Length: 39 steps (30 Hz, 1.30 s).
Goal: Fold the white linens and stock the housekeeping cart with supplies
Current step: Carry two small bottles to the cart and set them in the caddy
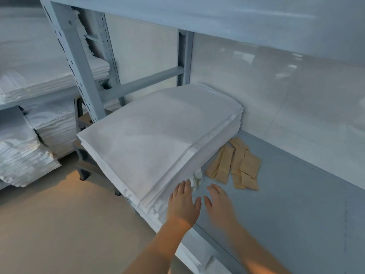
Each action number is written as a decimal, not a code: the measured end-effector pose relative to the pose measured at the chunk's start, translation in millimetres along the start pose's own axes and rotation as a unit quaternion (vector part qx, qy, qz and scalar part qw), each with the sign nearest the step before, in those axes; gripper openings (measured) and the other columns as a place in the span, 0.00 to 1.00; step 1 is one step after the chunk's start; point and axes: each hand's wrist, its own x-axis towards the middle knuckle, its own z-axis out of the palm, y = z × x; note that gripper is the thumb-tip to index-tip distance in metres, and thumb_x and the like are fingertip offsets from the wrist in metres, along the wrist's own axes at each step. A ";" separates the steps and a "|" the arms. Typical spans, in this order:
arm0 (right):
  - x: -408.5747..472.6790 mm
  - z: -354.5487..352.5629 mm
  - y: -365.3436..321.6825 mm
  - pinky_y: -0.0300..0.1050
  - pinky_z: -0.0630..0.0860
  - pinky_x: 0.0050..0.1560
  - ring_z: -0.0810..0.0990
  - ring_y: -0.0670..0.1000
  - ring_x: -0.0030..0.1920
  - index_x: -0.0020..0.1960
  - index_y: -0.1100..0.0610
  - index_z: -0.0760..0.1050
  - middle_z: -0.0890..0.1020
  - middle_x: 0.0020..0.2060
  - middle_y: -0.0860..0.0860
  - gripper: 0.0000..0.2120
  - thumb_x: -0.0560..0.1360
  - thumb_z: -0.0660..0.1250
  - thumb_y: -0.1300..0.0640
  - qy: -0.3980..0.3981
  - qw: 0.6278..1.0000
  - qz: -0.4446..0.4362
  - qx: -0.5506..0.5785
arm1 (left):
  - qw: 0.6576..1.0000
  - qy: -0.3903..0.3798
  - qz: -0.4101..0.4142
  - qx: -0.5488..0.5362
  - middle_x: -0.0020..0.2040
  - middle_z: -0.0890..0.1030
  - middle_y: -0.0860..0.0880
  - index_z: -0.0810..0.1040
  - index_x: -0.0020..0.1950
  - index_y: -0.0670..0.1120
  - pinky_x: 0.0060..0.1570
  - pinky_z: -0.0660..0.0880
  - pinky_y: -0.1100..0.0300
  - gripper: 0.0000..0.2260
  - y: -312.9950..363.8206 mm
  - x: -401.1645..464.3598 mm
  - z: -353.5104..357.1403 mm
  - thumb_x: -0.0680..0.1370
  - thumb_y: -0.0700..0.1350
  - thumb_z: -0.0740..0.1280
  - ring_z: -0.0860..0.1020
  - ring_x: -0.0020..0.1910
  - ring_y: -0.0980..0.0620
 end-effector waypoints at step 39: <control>16.8 -14.1 23.7 0.44 0.69 0.50 0.73 0.52 0.57 0.68 0.53 0.63 0.75 0.56 0.51 0.25 0.74 0.68 0.61 0.108 0.976 0.123 0.145 | 0.977 -0.082 0.183 -0.072 0.66 0.69 0.47 0.61 0.73 0.47 0.56 0.71 0.59 0.26 27.7 63.0 11.4 0.77 0.37 0.65 0.70 0.63 0.48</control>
